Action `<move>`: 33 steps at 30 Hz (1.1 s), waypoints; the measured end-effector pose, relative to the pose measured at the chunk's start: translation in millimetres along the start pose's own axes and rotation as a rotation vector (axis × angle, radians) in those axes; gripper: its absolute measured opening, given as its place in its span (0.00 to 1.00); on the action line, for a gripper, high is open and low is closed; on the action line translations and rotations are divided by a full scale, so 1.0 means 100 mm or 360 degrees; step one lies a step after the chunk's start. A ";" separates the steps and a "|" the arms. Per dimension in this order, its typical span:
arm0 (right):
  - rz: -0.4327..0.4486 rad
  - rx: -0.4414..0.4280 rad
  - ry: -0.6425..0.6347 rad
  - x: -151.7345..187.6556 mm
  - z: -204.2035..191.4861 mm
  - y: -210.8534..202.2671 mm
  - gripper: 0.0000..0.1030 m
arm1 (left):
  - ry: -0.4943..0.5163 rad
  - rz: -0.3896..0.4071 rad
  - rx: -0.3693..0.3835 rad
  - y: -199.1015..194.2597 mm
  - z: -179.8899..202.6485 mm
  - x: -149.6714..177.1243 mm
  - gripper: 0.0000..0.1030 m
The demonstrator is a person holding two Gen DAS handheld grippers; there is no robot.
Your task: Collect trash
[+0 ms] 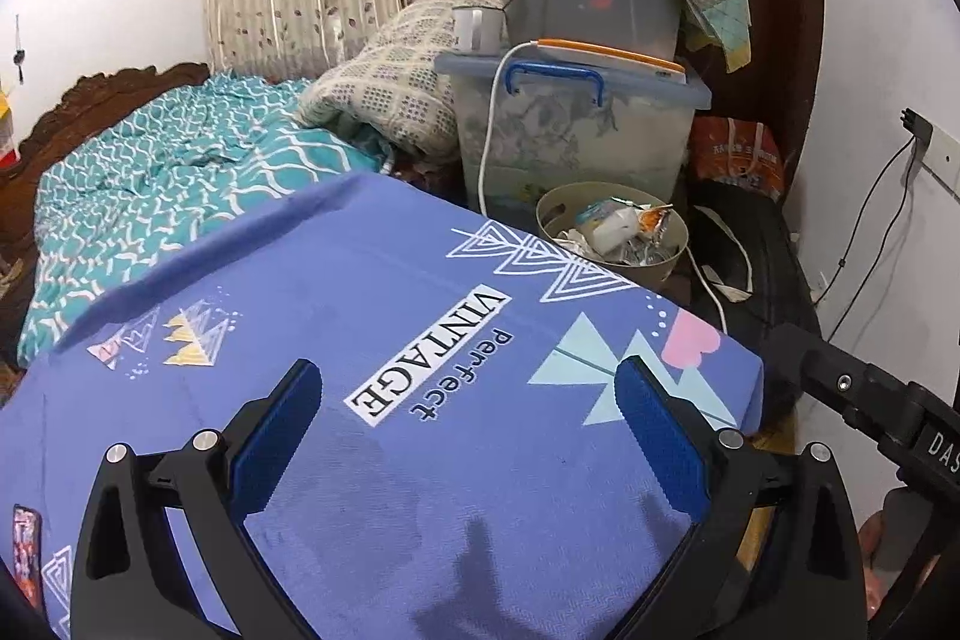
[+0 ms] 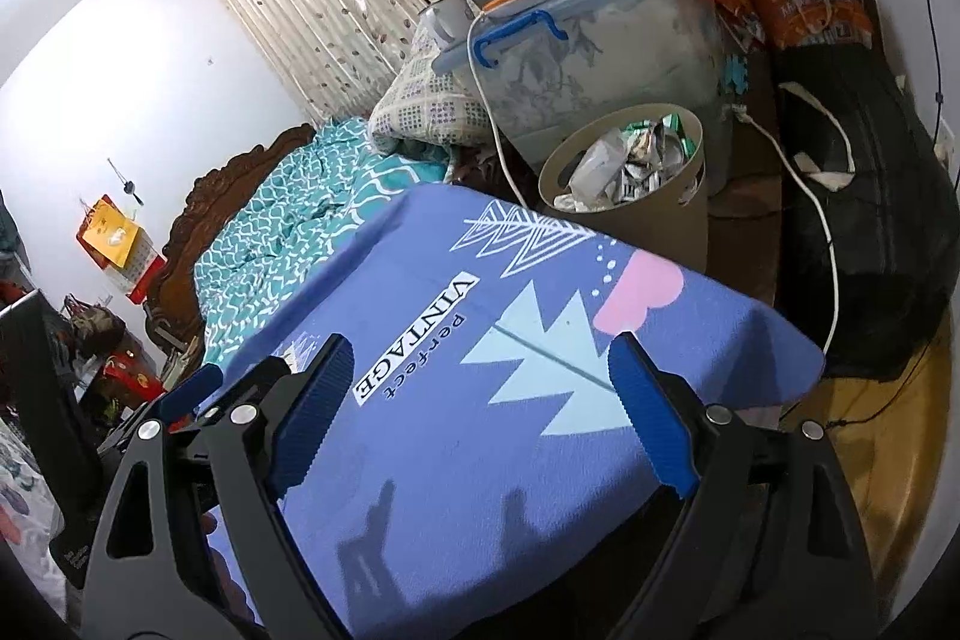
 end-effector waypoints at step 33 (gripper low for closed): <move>0.0155 -0.0012 -0.0078 0.12 -0.13 -0.54 0.91 | 0.0017 0.0162 -0.0153 -0.73 0.00 -0.10 0.92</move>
Point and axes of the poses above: each gripper's, at about its wrist camera, not at the fingertips, and y roughly the way its jaws point, z to its right, x to its underside, the point moved 4 cm from there along y, roughly the way its jaws point, and after that the axes turned 9 degrees about y, right-handed, at the moved point
